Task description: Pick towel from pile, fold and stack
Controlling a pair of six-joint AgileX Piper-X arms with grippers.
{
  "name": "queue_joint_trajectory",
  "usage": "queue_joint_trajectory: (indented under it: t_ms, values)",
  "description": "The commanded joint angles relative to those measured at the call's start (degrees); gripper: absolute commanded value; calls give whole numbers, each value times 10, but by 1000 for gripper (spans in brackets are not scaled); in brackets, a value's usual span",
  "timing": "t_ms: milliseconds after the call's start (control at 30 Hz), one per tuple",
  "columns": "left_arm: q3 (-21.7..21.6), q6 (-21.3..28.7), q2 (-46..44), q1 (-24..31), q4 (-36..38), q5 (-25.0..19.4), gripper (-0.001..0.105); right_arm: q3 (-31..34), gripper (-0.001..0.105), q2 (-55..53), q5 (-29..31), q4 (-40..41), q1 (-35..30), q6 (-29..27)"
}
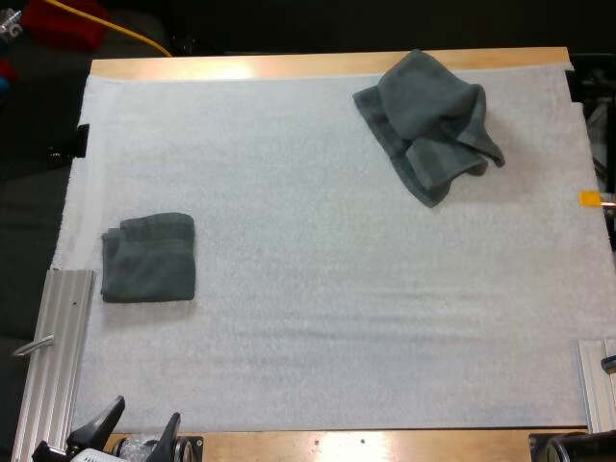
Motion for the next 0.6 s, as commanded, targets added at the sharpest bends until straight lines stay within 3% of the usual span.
queue_joint_trajectory:
  t_ms: [0,233,567]
  values:
    - [-4,11,-81,3,6,-7,61,0,76,-23,1,4,-2,-1]
    - [11,16,-81,3,-27,-9,61,43,76,-23,-7,-12,-2,-1]
    - [104,21,-78,3,-97,-9,61,145,76,-23,-30,-109,-2,-1]
